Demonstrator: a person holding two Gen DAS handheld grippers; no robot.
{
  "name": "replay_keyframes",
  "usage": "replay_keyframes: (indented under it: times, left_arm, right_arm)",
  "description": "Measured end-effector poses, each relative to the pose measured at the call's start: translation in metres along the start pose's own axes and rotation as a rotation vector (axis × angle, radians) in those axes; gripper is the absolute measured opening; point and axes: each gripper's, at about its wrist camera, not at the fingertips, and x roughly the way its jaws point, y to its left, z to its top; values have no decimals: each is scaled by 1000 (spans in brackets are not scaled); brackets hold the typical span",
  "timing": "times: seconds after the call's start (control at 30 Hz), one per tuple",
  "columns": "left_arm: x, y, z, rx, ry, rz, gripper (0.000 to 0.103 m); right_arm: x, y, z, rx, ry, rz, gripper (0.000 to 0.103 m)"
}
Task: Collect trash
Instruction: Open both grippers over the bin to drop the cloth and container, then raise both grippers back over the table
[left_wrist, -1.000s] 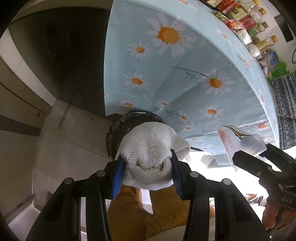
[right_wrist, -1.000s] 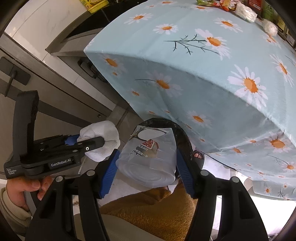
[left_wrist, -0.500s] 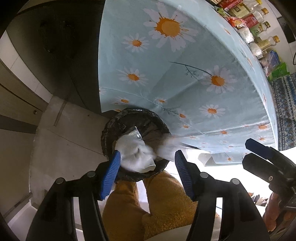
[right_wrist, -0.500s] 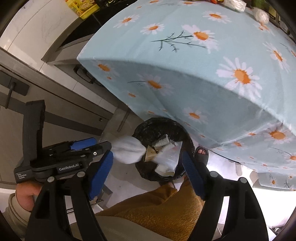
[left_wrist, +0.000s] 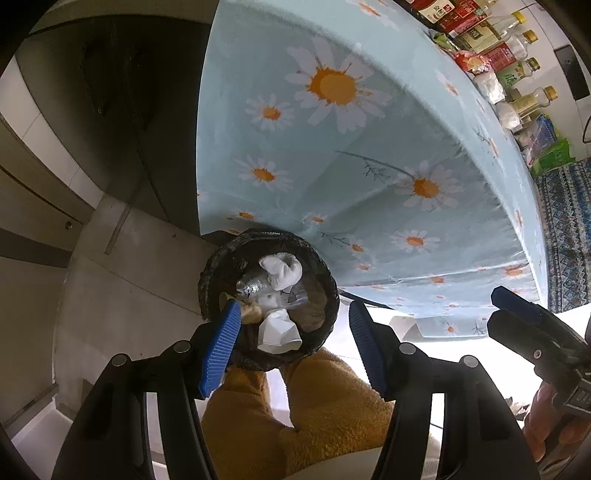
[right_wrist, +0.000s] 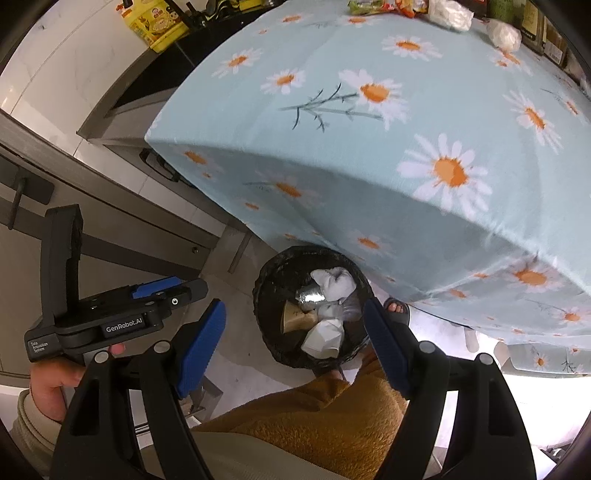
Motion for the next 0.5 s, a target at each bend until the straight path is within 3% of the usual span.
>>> replay_keyframes:
  times: [0.5]
  left_arm:
    - [-51, -52, 37, 125, -127, -13, 59]
  right_arm:
    - [-59, -46, 23, 53, -151, -13, 76]
